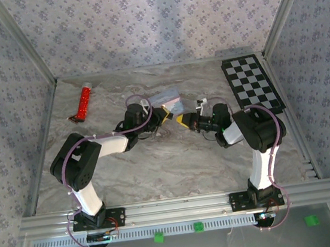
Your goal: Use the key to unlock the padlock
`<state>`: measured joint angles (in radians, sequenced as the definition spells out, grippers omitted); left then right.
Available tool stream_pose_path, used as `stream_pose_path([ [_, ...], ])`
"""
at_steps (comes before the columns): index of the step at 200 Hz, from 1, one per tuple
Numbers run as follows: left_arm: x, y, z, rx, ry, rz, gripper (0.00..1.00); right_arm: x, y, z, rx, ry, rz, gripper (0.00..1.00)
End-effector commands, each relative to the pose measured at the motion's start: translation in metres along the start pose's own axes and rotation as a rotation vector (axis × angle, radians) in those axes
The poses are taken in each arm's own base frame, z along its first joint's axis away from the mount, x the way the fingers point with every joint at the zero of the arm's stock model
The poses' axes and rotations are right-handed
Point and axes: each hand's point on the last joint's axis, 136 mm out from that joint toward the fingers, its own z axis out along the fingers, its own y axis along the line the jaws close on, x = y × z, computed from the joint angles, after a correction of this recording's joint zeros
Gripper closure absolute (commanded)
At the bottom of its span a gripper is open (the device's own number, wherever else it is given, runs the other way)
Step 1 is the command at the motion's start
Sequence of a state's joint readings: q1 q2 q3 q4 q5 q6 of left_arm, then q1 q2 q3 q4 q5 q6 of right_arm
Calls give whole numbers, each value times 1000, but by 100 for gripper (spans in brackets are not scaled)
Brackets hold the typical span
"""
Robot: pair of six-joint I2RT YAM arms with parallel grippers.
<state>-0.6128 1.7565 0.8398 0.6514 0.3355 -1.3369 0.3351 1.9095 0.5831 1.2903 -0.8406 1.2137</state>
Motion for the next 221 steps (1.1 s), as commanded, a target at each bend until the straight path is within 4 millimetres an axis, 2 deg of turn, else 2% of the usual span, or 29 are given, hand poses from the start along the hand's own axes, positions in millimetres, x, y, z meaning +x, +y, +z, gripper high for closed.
stream_pose_path([
  [1, 37, -57, -2, 158, 155, 77, 97, -16, 56, 12, -146, -11, -126, 100],
  [54, 39, -54, -2, 156, 160, 77, 98, -26, 56, 12, -150, -17, -87, 100],
  [140, 41, -52, 0, 139, 179, 88, 98, -18, 60, 16, -180, 69, -94, 100],
  [191, 46, -44, 1, 75, 210, 123, 98, -12, 39, 8, -144, 69, -139, 100],
  [221, 49, -37, 3, 46, 232, 132, 98, -10, 36, 4, -131, 58, -157, 100],
])
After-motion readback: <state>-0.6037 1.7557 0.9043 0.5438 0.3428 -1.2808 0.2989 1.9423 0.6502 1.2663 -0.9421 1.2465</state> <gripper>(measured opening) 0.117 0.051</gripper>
